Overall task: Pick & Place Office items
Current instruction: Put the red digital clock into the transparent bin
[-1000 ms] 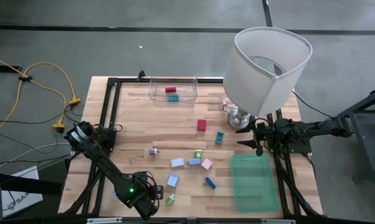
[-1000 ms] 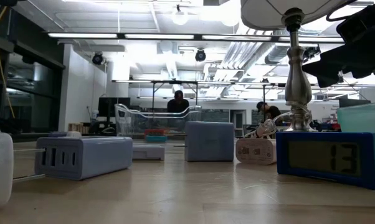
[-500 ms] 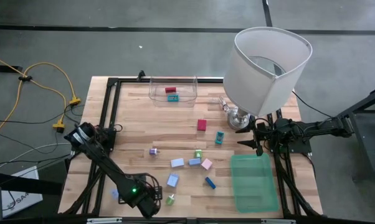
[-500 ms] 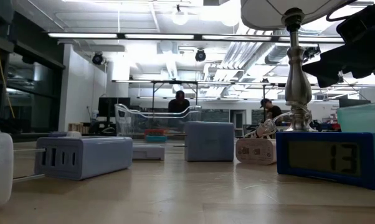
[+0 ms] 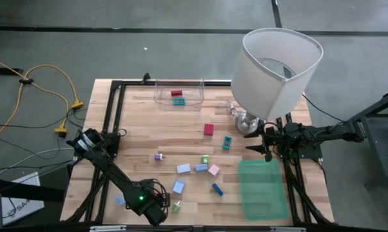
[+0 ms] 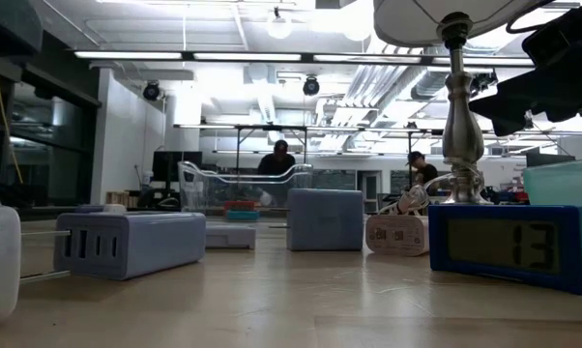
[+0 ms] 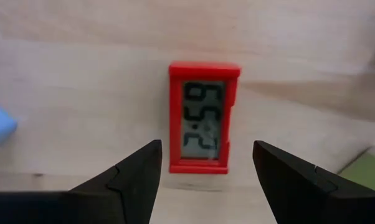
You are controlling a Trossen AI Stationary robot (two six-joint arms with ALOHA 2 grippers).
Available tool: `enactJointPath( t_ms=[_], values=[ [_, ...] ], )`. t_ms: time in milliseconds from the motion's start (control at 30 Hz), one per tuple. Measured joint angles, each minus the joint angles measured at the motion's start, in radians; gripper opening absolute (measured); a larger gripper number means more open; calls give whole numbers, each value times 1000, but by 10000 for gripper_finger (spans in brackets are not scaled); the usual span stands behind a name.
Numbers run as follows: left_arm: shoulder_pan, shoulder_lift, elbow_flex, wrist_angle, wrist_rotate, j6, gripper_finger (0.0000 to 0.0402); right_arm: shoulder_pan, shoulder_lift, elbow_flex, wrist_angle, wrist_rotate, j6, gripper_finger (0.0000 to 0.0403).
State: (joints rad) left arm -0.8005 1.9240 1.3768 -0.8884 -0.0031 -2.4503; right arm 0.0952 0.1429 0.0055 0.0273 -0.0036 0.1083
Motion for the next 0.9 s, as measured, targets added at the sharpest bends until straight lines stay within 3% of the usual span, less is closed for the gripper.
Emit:
enactJointPath(
  t_ms=[900],
  values=[
    [1,42,-1,-13,11,-3,244,0,0,0,0,0,0,215]
  ],
)
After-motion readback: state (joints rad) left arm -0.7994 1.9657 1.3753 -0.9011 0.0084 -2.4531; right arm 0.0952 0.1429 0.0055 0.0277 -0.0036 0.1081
